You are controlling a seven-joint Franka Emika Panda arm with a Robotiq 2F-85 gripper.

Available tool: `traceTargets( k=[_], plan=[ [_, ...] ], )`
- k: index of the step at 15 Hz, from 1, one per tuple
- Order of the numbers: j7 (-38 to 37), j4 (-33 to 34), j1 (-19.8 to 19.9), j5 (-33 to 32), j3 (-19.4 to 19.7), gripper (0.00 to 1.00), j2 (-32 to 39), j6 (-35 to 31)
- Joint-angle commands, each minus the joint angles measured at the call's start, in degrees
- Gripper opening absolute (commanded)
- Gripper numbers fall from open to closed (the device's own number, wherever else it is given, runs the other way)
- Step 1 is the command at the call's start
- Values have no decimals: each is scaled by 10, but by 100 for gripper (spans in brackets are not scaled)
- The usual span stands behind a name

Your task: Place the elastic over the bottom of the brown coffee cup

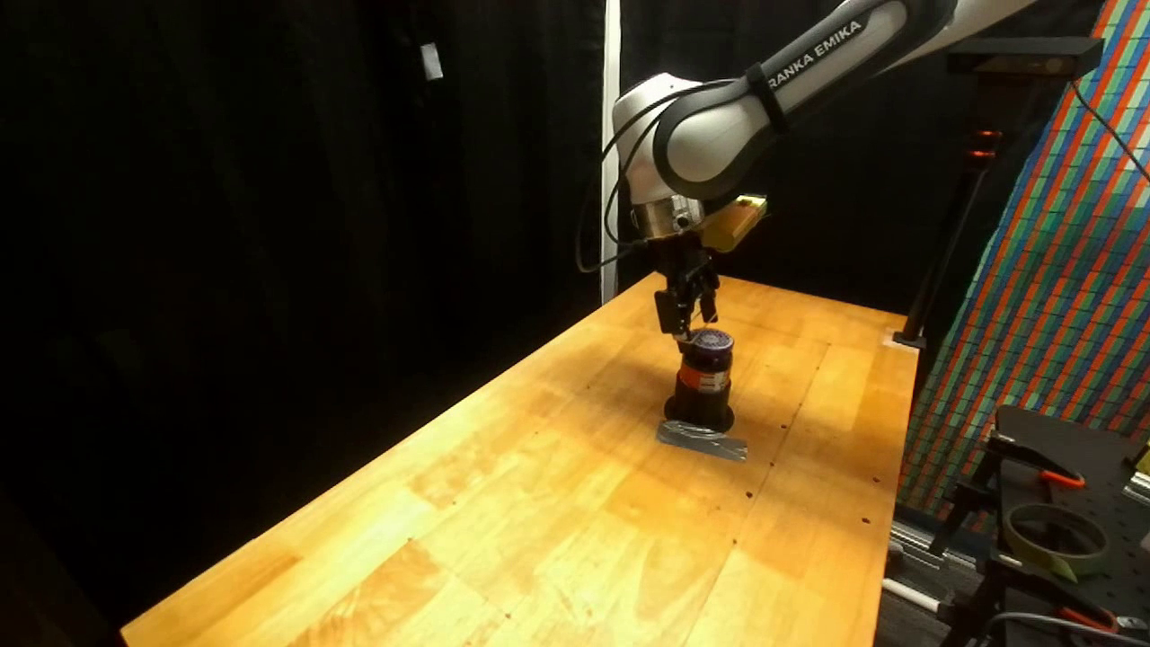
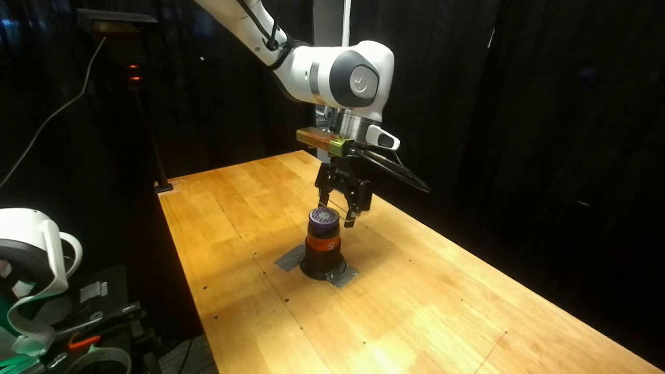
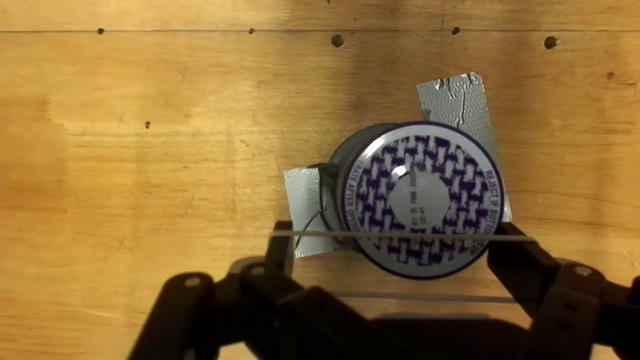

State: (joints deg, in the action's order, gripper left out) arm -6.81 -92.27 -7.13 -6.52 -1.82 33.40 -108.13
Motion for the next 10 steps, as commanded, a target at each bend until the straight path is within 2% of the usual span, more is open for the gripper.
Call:
traceTargets(
  k=[1, 5, 10],
  plan=[
    [-2, 61, -4, -5, 6, 100, 42, 55],
    [3, 88, -1, 4, 3, 100, 63, 89],
    [7, 108, 4, 10, 4, 100, 84, 101]
  ],
)
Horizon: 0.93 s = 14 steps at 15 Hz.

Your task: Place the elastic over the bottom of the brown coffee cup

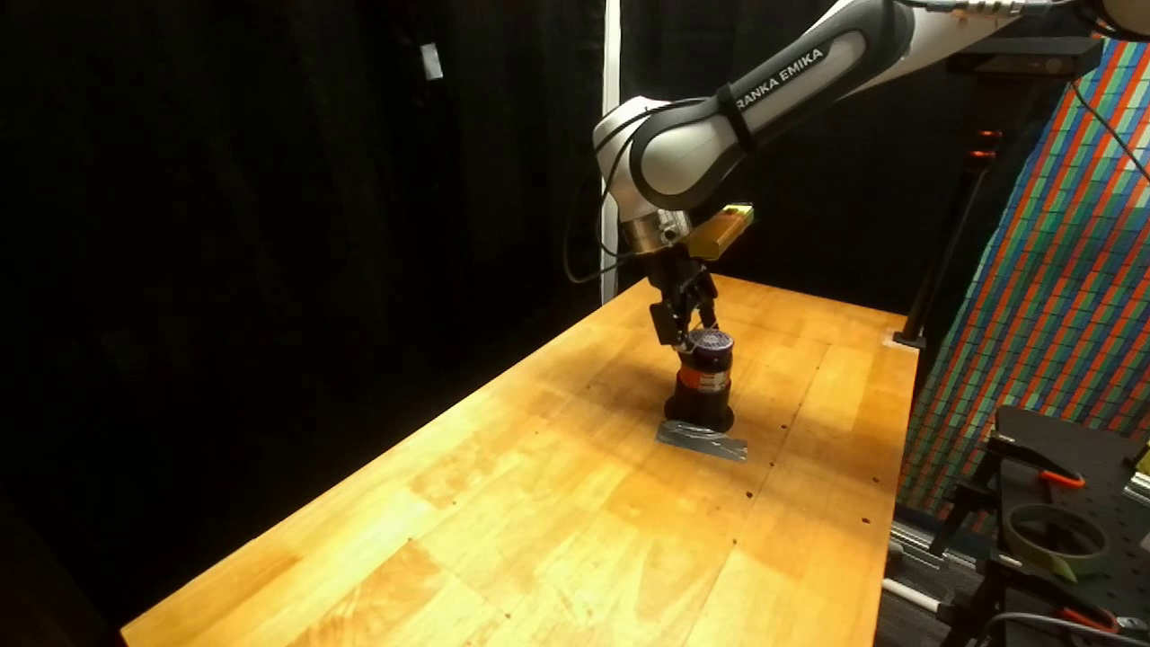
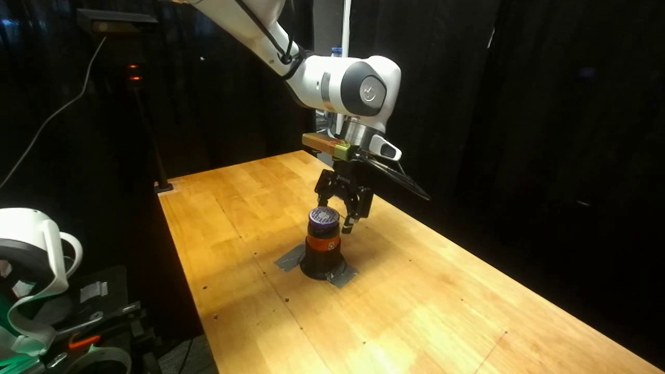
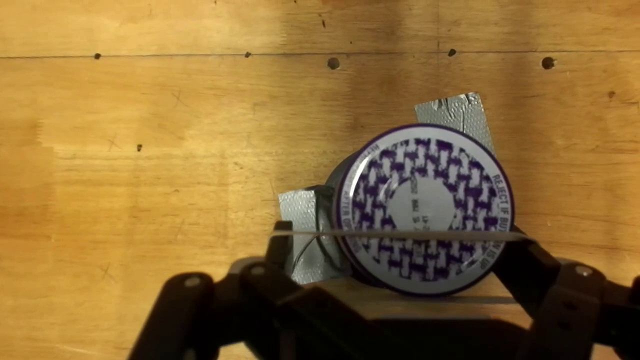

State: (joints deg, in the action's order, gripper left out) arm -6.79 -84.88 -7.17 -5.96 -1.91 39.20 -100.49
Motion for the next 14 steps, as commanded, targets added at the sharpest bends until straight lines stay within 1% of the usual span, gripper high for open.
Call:
traceTargets(
  k=[1, 4, 8, 9, 11, 14],
  plan=[
    [7, 36, 6, 8, 4, 100, 28, 32],
    [13, 26, 18, 37, -1, 100, 18, 73],
    [25, -20, 36, 74, -3, 100, -25, 99],
    [27, -30, 40, 80, -2, 100, -32, 97],
    [31, -71, 45, 91, -1, 100, -57, 69],
    [39, -151, 45, 99, -2, 100, -100, 1]
  ],
)
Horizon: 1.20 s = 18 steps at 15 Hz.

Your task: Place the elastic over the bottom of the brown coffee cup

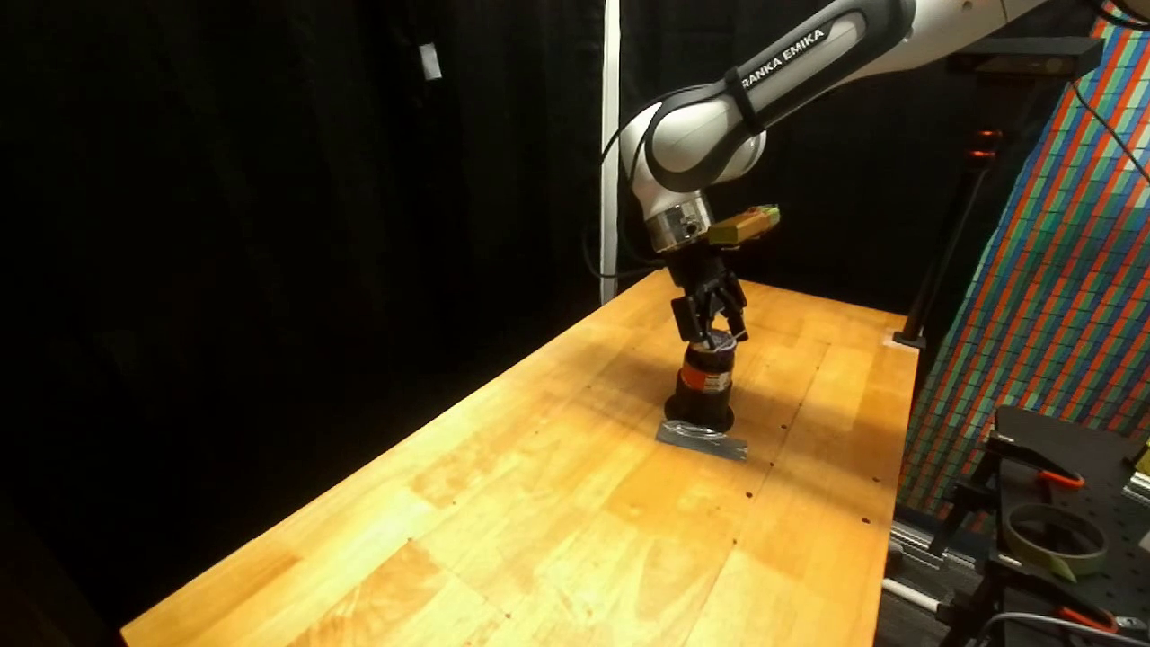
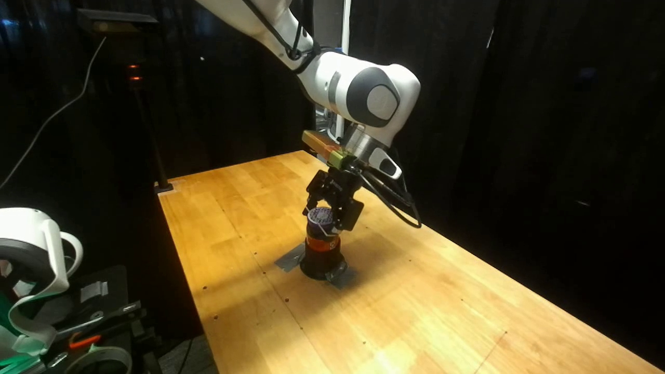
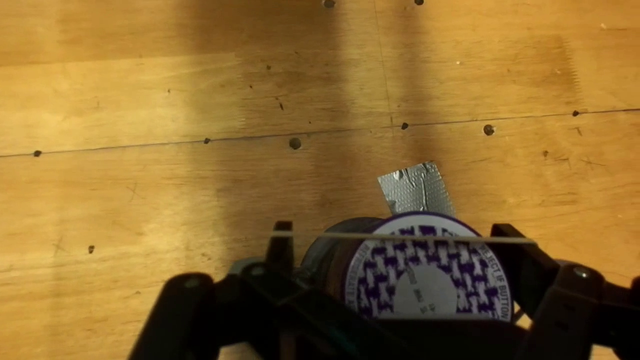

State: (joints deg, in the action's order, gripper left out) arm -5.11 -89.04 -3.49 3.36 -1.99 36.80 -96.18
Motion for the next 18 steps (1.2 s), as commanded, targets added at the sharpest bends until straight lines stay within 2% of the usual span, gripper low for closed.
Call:
traceTargets(
  k=[1, 5, 13, 18],
  plan=[
    [24, -133, 7, 5, -1, 100, -90, -64],
    [44, -231, 6, -5, 0, 100, -157, -119],
    [52, -437, 0, -11, -7, 100, -255, -402],
    [43, -521, -12, -46, -6, 100, -284, -554]
  ],
)
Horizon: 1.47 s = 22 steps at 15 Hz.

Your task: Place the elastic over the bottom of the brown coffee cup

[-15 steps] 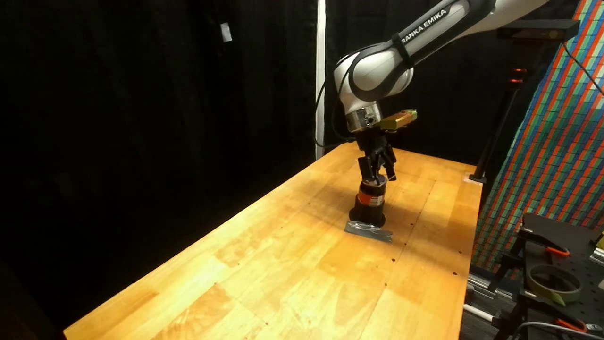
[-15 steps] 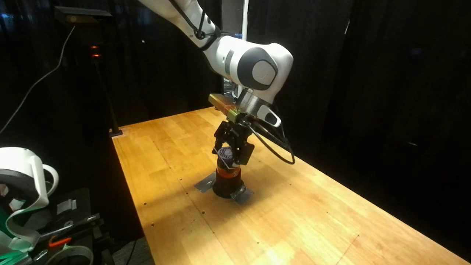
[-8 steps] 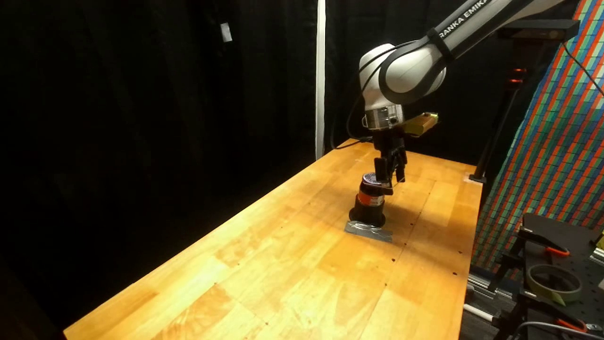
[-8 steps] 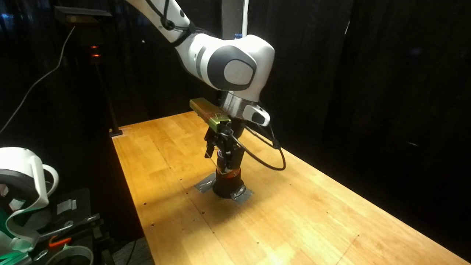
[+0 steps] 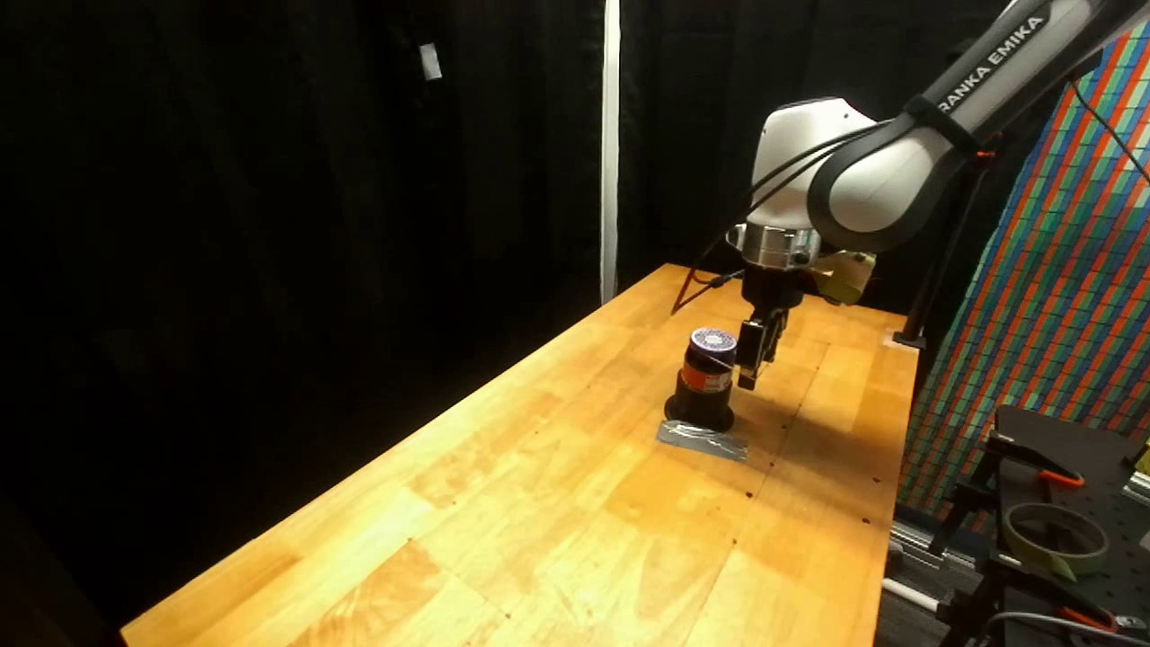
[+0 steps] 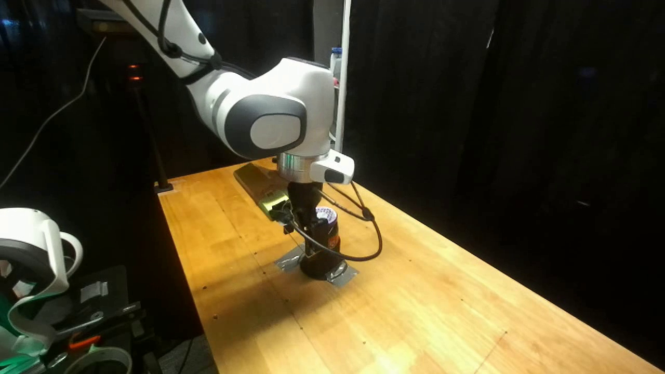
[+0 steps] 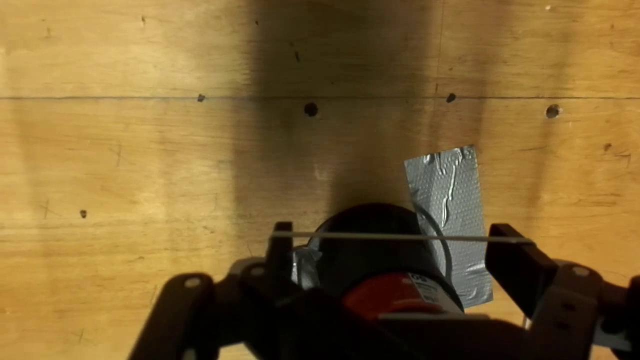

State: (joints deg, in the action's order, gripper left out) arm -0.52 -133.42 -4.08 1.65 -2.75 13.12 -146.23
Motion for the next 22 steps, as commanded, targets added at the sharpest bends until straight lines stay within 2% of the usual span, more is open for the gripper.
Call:
traceTargets(
  k=[1, 3, 5, 7, 8, 9, 16, 19, 22],
  plan=[
    [-5, -87, -7, -38, 1, 100, -51, -74],
    [-9, -100, -11, -52, 1, 100, -57, -111],
    [-2, -114, -8, -37, -6, 100, -65, -150],
    [19, -129, 1, 4, -22, 100, -76, -185],
    [28, -138, 5, 25, -30, 75, -81, -204],
    [36, -146, 8, 42, -36, 73, -84, -221],
    [212, -190, 49, 294, -133, 20, -114, -324],
    [293, -184, 58, 419, -186, 8, -128, -365],
    [366, -175, 50, 521, -219, 10, -151, -386]
  ],
)
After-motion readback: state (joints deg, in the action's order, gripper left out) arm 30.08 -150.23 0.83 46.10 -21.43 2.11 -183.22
